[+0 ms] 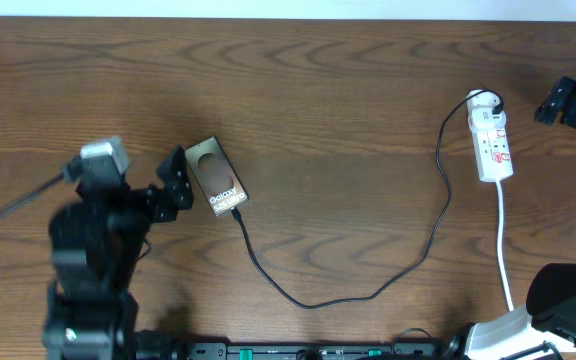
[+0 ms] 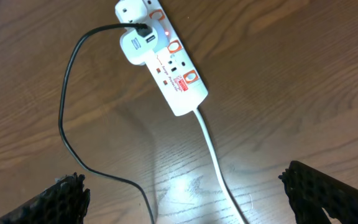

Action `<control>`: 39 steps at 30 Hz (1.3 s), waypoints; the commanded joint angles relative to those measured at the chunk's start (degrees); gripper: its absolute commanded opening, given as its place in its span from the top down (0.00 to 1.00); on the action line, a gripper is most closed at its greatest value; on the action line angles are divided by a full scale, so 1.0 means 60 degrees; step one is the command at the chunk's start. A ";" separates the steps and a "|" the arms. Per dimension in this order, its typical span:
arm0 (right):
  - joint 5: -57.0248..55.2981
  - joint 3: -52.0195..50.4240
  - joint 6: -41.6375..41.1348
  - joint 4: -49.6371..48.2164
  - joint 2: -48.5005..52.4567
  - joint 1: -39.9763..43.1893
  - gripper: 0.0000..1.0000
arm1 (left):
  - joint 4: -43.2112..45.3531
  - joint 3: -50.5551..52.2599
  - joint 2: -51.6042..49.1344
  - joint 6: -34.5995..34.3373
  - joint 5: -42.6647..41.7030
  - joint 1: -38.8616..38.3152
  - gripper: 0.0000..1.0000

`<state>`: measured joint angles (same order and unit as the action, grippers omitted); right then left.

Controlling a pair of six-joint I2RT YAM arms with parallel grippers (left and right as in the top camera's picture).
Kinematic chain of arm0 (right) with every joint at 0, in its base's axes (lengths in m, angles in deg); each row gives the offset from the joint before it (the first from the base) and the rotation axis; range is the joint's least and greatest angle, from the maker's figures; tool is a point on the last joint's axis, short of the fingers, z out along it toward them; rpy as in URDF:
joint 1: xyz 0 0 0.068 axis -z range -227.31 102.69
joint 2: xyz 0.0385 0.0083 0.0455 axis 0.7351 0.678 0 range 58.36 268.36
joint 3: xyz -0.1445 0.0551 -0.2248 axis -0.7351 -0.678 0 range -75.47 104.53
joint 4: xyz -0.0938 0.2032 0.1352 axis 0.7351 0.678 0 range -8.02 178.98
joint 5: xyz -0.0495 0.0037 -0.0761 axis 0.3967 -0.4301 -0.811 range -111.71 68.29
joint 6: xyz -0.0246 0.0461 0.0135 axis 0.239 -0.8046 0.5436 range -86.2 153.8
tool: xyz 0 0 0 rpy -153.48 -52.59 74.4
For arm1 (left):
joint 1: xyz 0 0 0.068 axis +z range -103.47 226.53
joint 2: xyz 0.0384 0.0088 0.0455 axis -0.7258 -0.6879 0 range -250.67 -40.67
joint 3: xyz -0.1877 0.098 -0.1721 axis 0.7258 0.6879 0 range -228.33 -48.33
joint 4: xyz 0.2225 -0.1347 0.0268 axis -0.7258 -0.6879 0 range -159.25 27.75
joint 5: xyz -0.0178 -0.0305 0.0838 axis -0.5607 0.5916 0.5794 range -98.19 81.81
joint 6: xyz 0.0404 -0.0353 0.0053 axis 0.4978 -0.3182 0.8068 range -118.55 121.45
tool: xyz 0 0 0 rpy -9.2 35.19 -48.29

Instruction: Plug charger to phone and switch on socket

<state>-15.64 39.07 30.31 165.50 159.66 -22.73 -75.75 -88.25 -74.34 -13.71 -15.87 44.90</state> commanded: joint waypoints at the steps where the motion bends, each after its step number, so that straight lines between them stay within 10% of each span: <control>1: 0.0044 -0.0011 -0.0127 0.0015 0.0011 0.0058 0.01 | 0.1861 0.1716 0.1348 0.0055 0.0466 -0.0047 0.05; 6: 0.0044 -0.0011 -0.0127 0.0011 0.0011 0.0058 0.01 | 0.4645 0.4269 0.3304 0.0055 0.0463 0.0084 0.05; 15: 0.0044 -0.0011 -0.0124 0.0011 0.0011 0.0058 0.01 | 0.5442 0.6502 0.5140 0.0051 0.0459 0.0382 0.05; 27: 0.0044 -0.0011 -0.0124 0.0011 0.0011 0.0058 0.01 | 0.1530 0.6615 0.5599 0.0058 0.0772 0.0962 0.05; 39: 0.0044 -0.0011 -0.0124 0.0011 0.0011 0.0058 0.01 | 0.1577 0.6615 0.5570 0.0630 0.0965 0.0976 0.05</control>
<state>-15.51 39.05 30.29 165.50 159.66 -22.73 -63.72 -49.23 -41.25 -11.52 -11.24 50.52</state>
